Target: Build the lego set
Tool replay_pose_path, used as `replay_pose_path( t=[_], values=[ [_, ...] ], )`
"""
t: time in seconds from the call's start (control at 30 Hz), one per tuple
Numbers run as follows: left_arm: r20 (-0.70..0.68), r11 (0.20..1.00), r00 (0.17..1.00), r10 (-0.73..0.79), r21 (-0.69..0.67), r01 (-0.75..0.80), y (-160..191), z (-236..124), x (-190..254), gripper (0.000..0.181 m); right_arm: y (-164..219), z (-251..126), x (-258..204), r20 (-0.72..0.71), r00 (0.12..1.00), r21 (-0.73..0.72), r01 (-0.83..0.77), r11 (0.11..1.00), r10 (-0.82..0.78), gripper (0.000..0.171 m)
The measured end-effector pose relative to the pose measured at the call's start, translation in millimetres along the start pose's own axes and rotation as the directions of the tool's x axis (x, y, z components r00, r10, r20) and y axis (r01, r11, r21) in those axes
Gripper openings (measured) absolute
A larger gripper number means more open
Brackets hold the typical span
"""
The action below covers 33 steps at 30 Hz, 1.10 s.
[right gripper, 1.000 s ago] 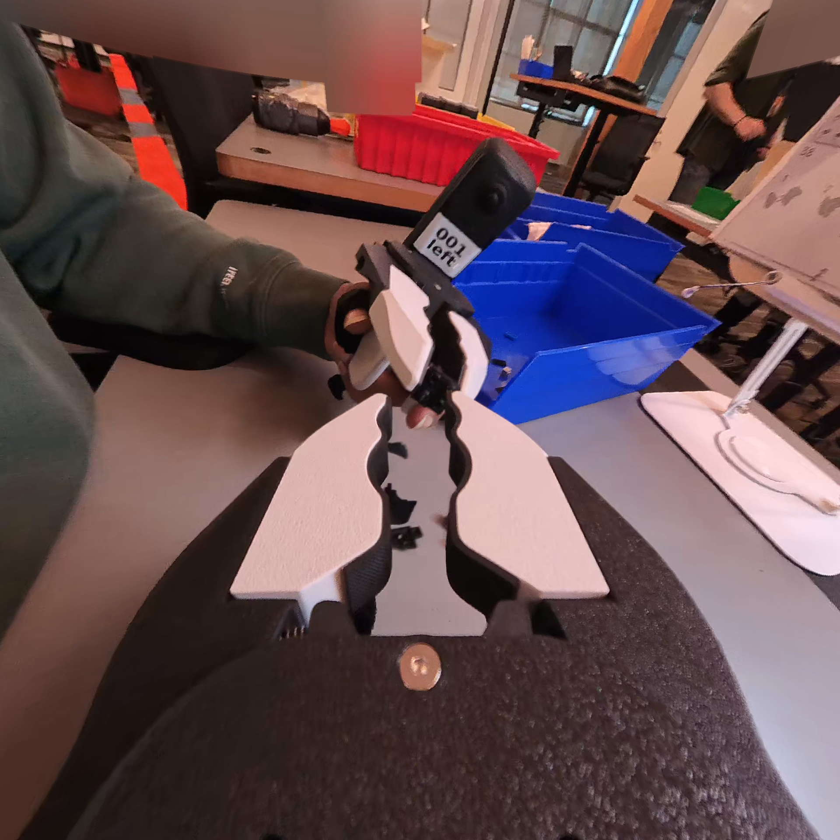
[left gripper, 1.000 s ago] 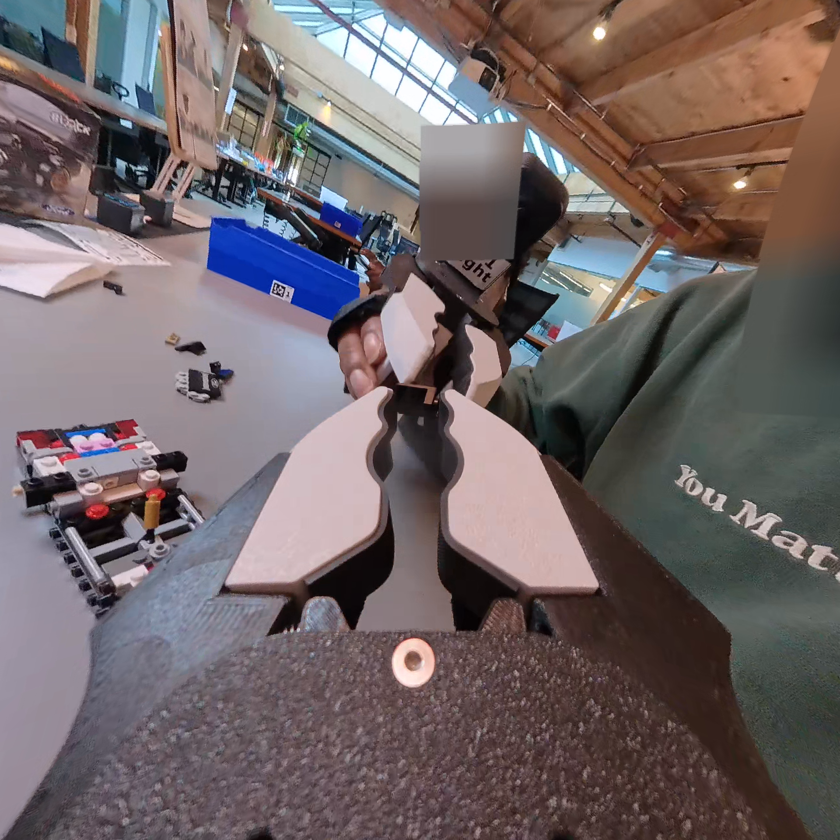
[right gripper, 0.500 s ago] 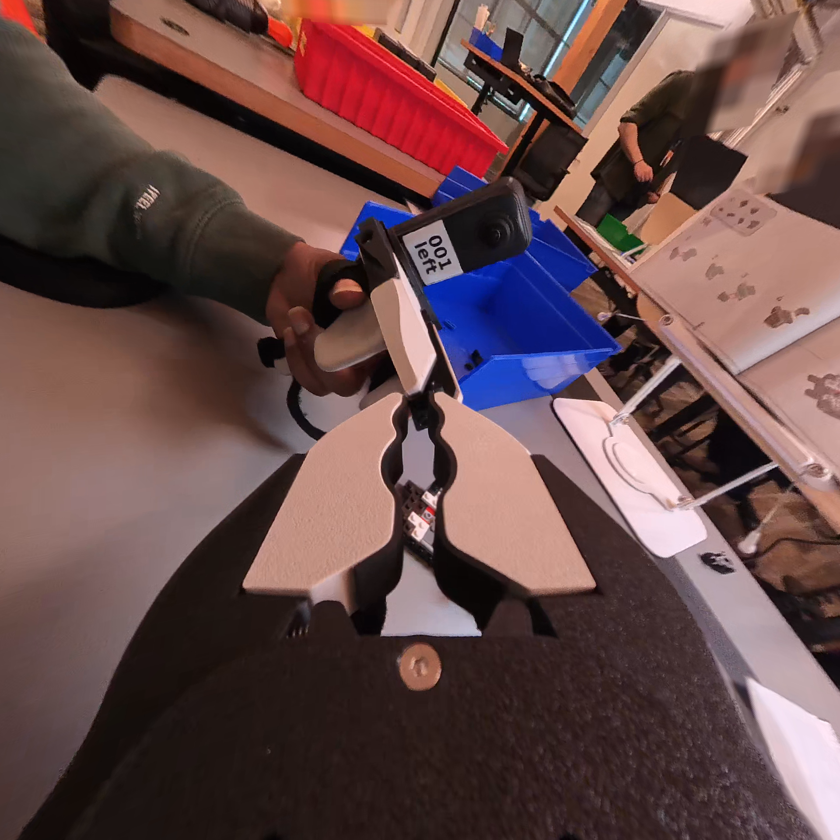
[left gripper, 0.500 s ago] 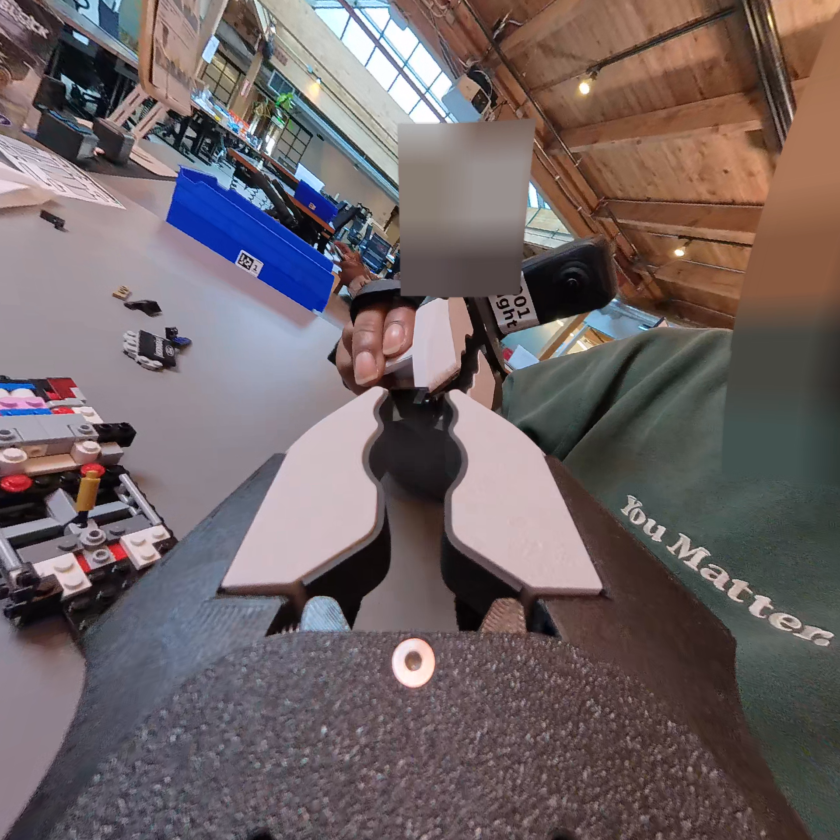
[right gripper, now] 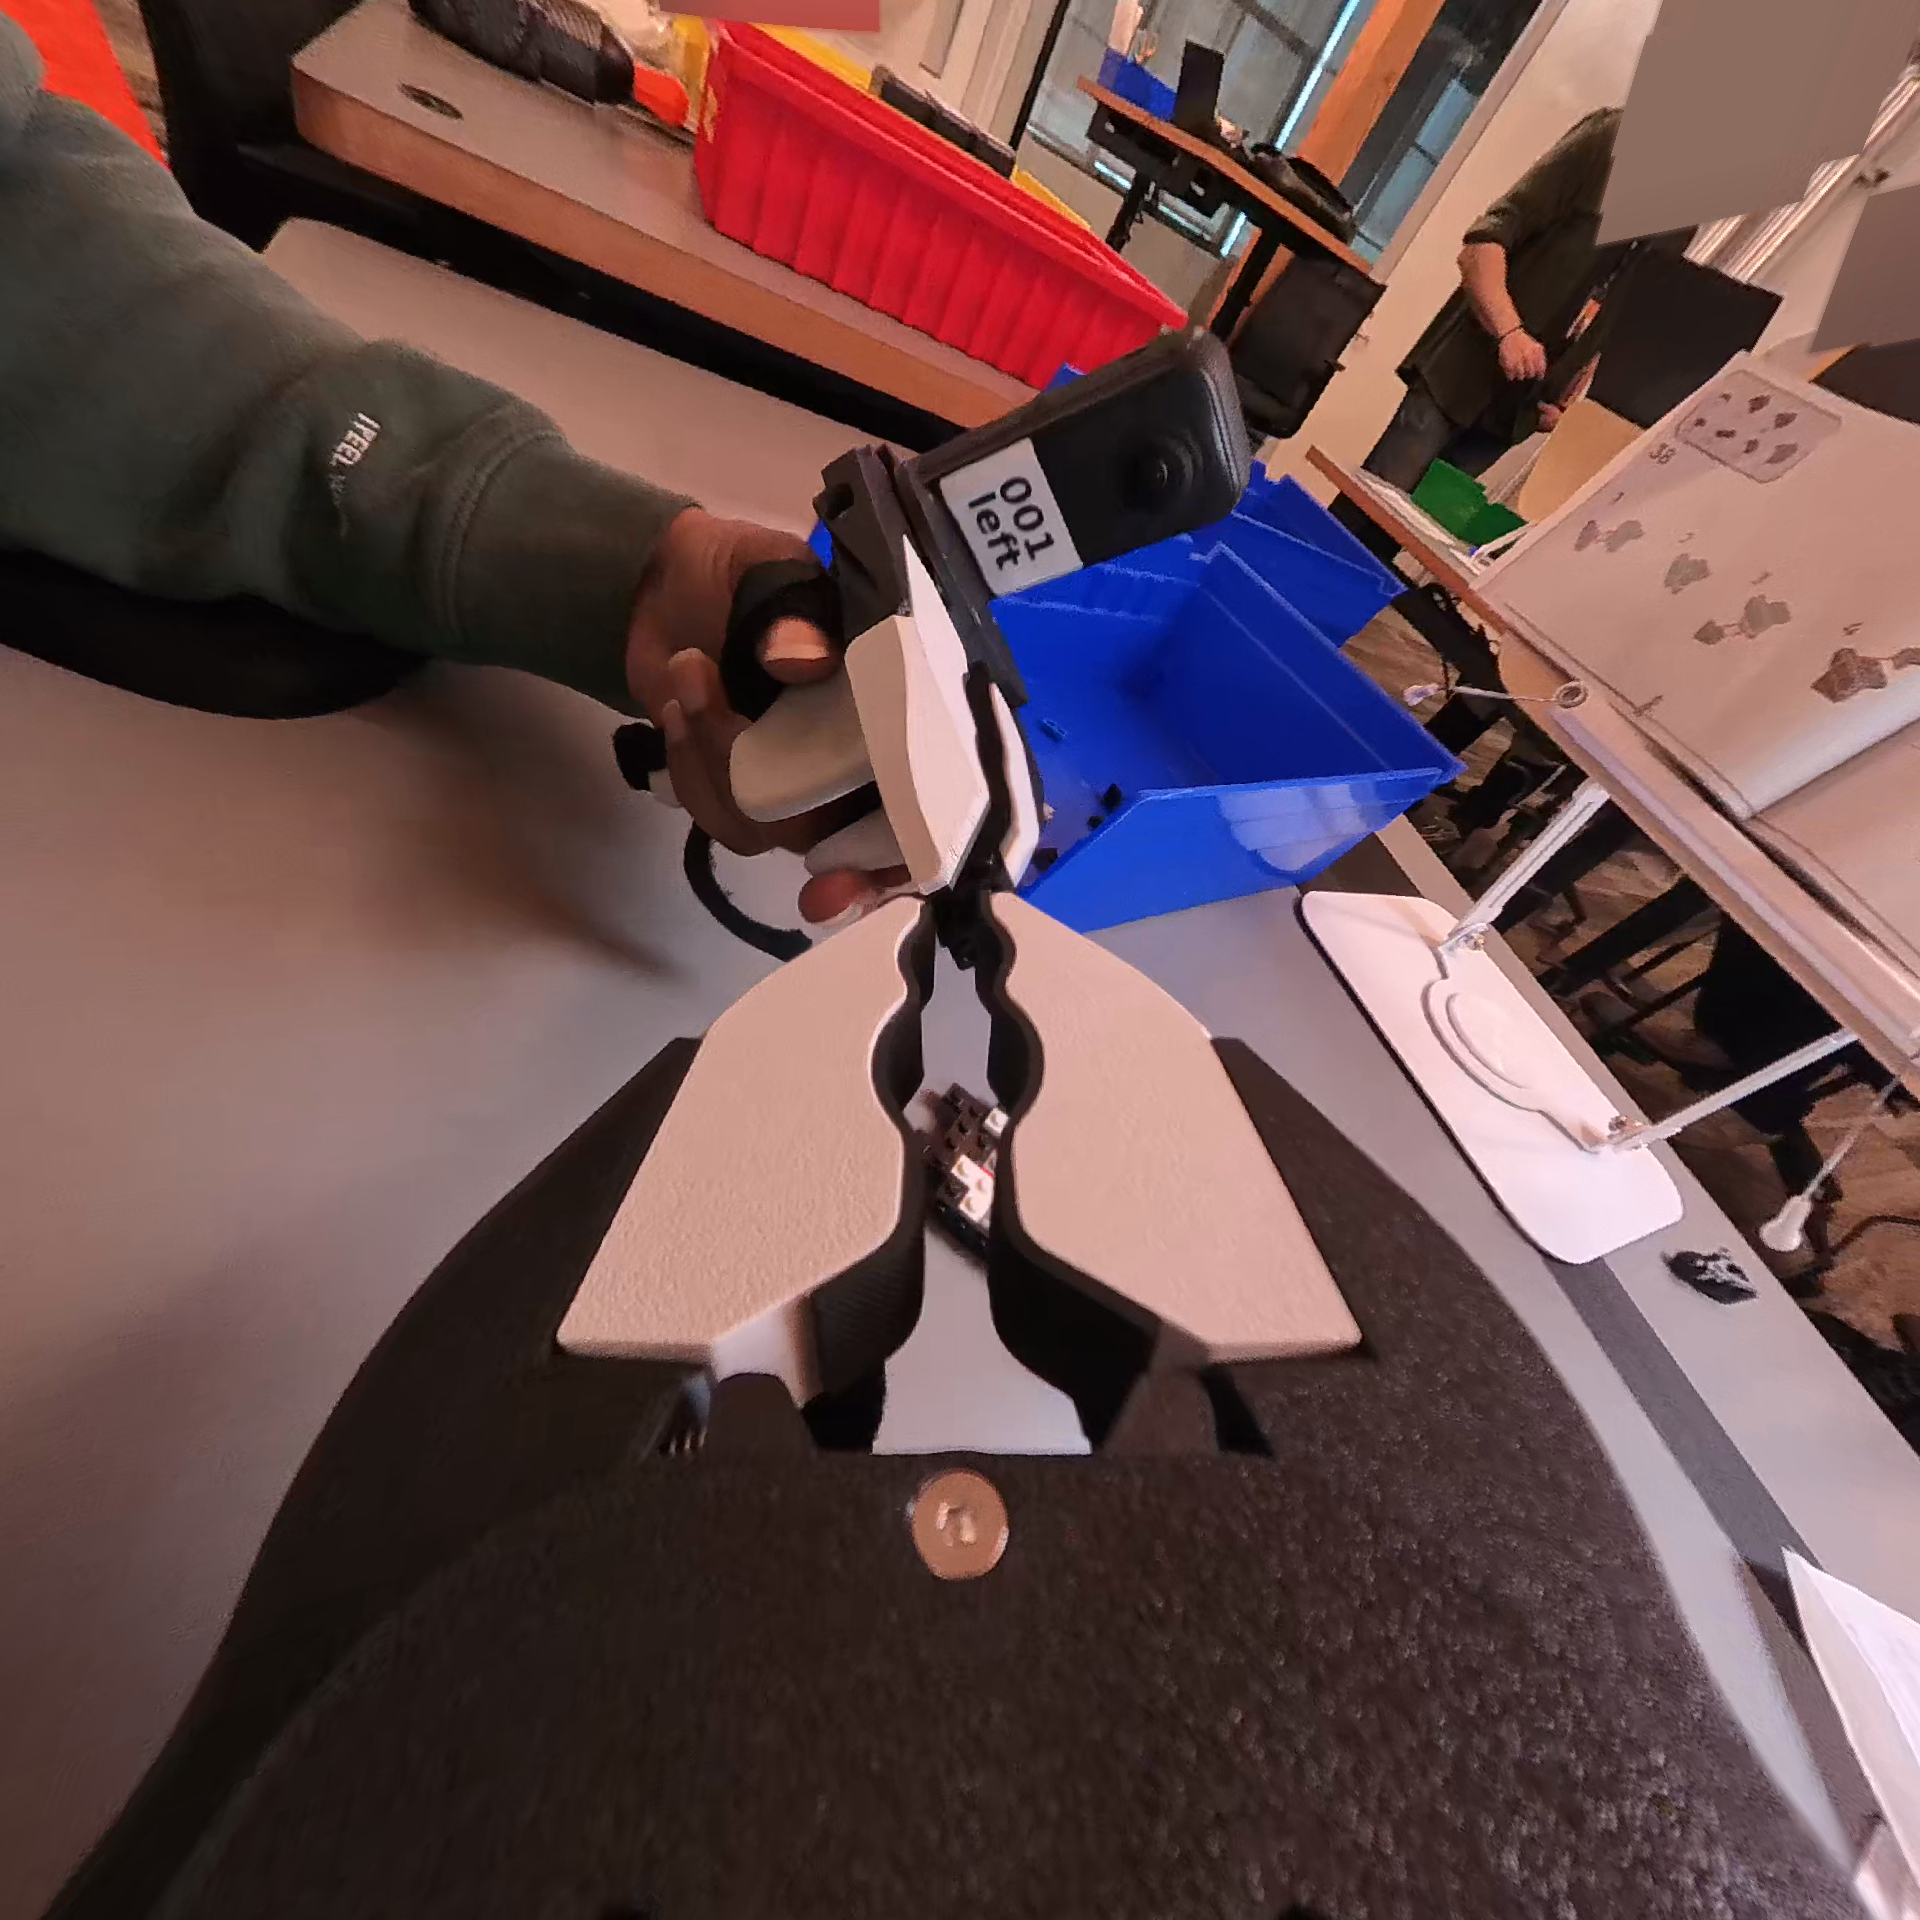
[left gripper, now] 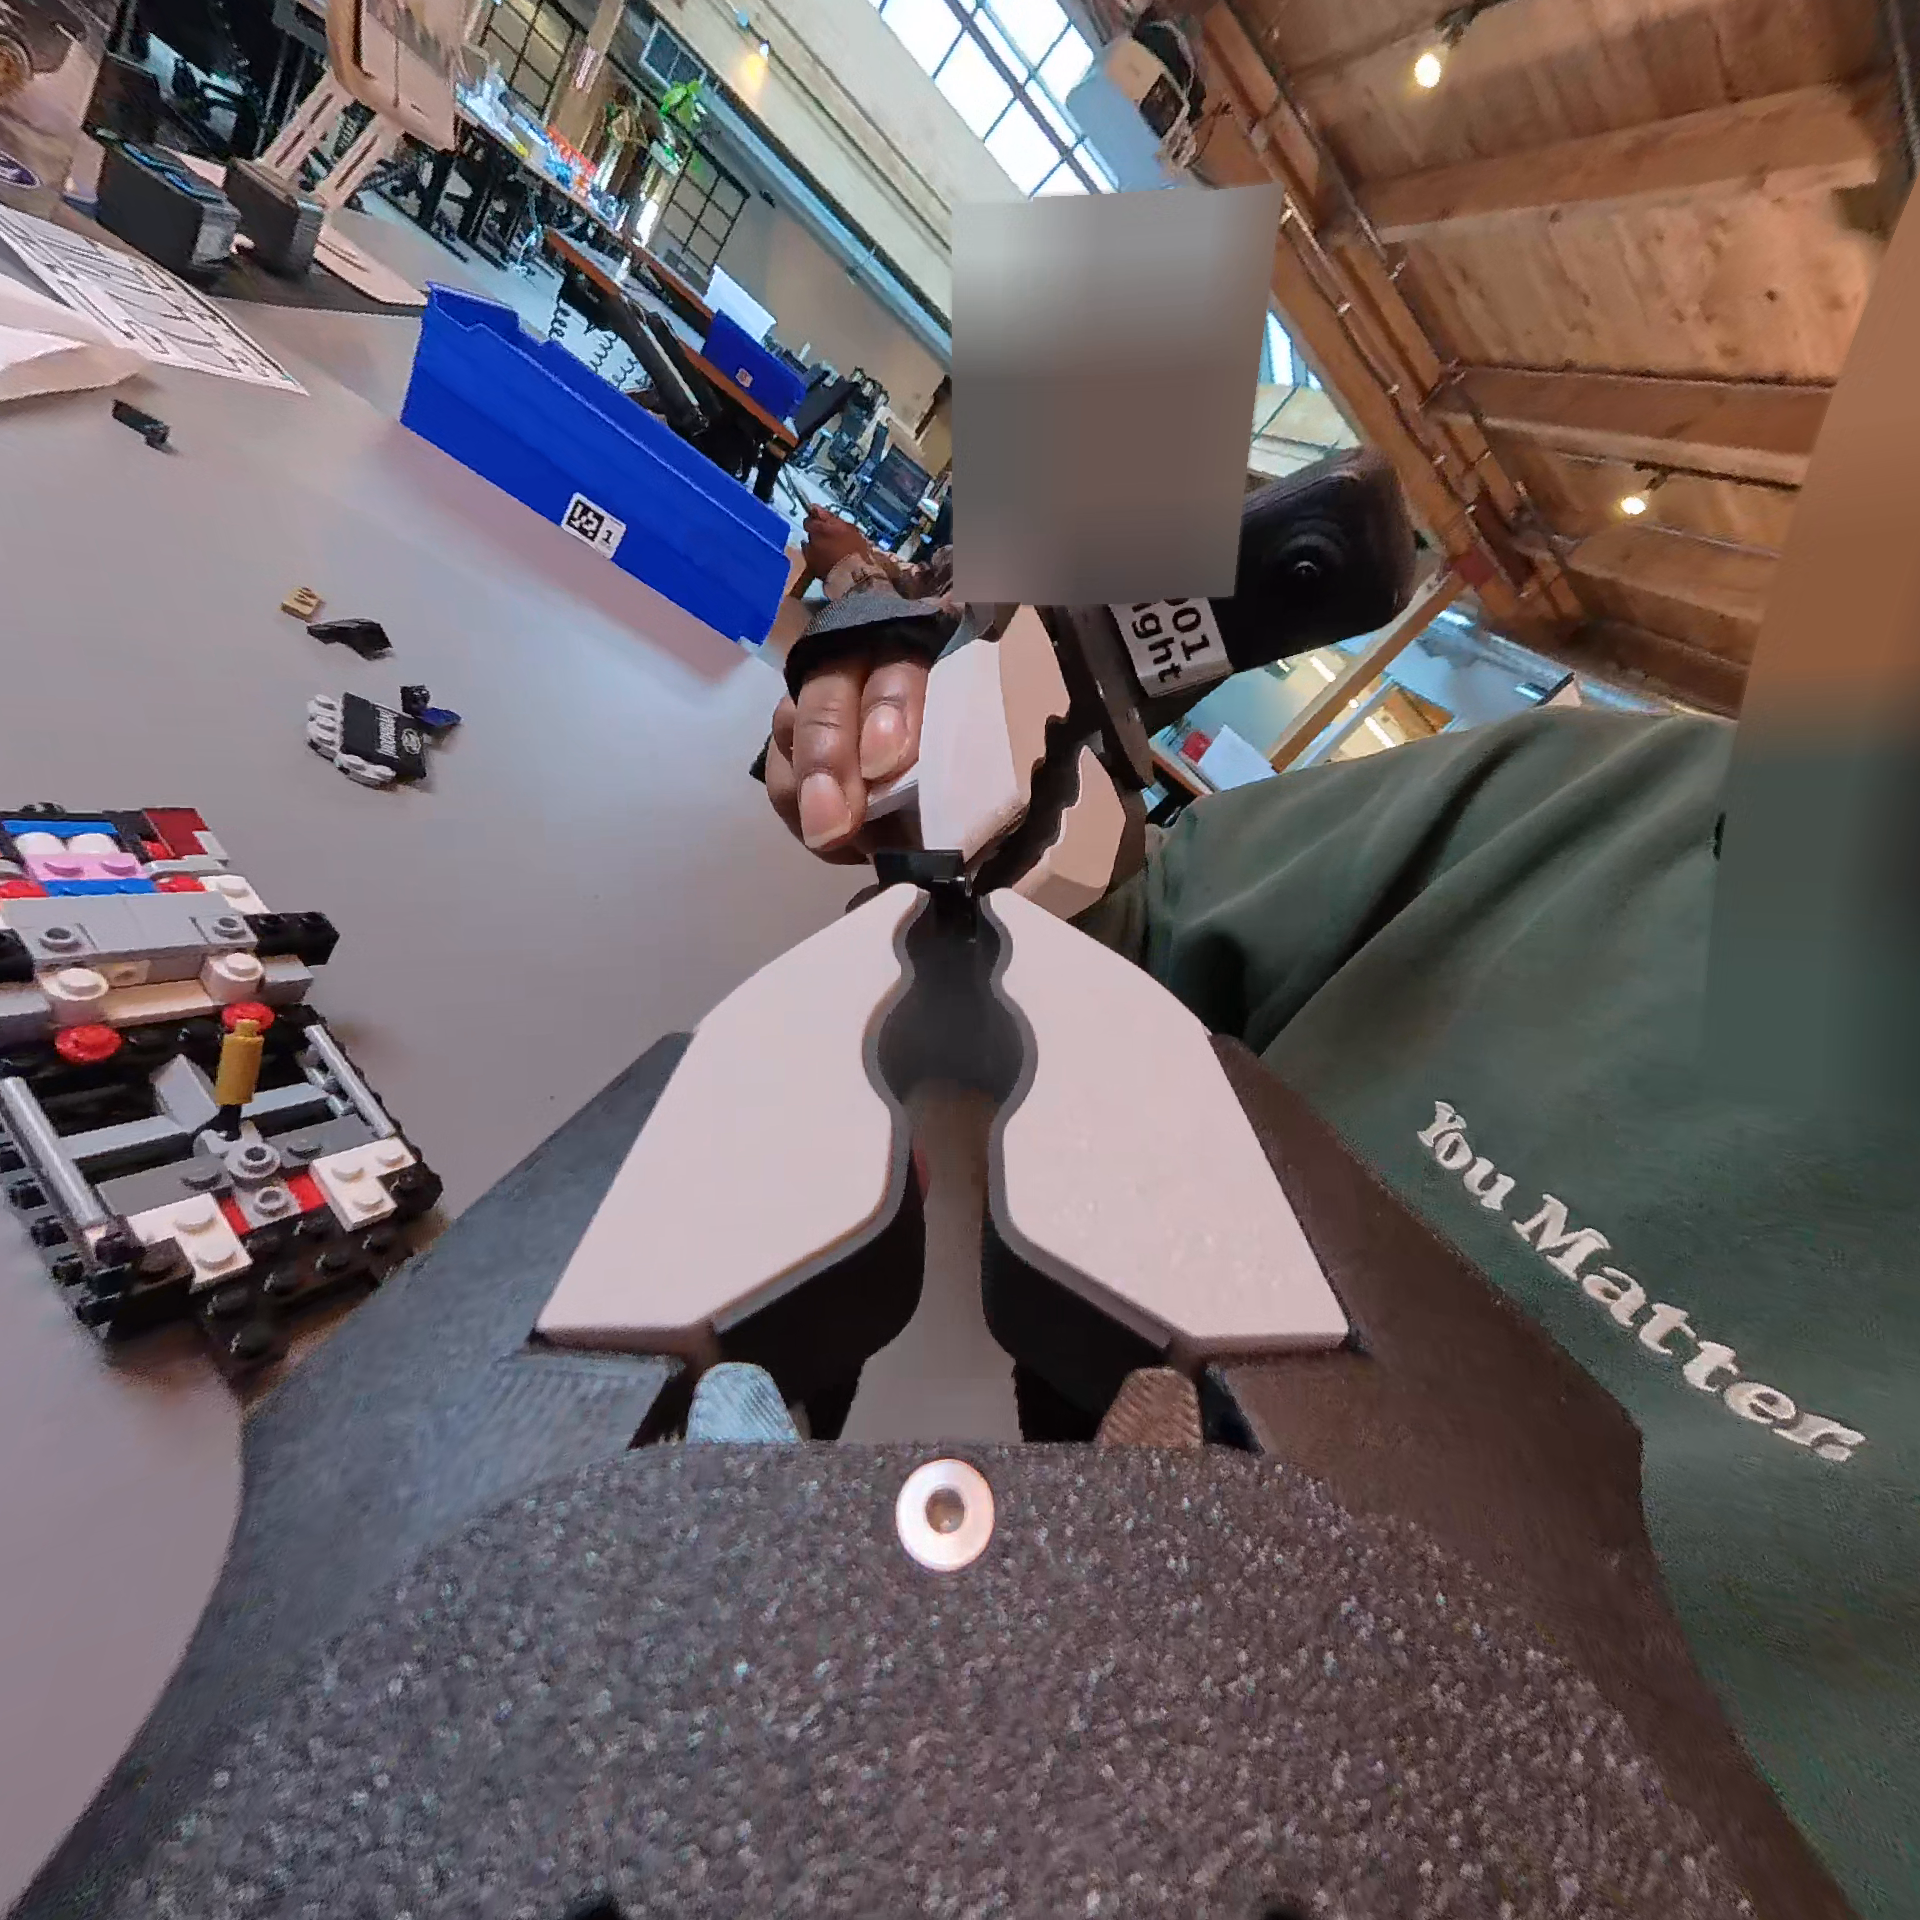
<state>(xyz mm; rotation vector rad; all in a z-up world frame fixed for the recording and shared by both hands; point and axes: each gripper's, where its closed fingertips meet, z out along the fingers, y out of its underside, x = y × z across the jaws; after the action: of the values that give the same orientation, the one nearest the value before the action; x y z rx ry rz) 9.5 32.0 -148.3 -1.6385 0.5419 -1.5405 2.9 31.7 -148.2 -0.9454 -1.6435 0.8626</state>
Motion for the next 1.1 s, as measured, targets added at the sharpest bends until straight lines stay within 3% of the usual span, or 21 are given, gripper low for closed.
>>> replay_pose_path(
  t=[0.4,0.5,0.57,0.63,0.7,0.77,0.93,1.1],
  values=[
    [0.033,0.999,0.999,0.035,-0.011,-0.035,-1,4,2,0.005,3,-9,2,0.044,0.998,-0.017,-0.045,0.999,0.046,0.0],
    [0.023,0.994,1.0,0.016,0.107,-0.019,-25,-20,3,0.005,4,-17,11,0.025,0.998,-0.007,-0.053,0.999,0.053,0.0],
    [0.079,0.993,0.993,0.086,0.07,-0.092,-25,-23,4,0.005,1,-15,14,-0.006,0.999,0.012,-0.042,0.999,0.042,0.0],
    [0.056,0.996,0.996,0.064,0.059,-0.067,-22,-17,8,0.005,1,-9,13,-0.043,0.999,0.016,-0.02,1.0,0.02,0.0],
    [0.045,0.999,0.999,0.007,0.048,-0.009,-15,-11,4,0.005,-1,-3,7,-0.036,0.999,0.022,0.0,1.0,0.001,0.018],
    [0.036,0.998,0.999,-0.039,0.046,0.037,-12,-7,1,0.005,-3,0,6,-0.053,0.998,0.012,0.03,0.999,-0.029,0.023],
    [0.014,0.995,0.996,-0.084,0.049,0.083,-10,-1,2,0.005,2,4,11,-0.136,0.982,-0.053,0.126,0.991,-0.132,0.008],
    [0.043,0.989,0.99,-0.136,0.059,0.133,-10,0,-6,0.005,9,5,15,-0.191,0.956,-0.158,0.193,0.968,-0.222,0.008]
  ],
)
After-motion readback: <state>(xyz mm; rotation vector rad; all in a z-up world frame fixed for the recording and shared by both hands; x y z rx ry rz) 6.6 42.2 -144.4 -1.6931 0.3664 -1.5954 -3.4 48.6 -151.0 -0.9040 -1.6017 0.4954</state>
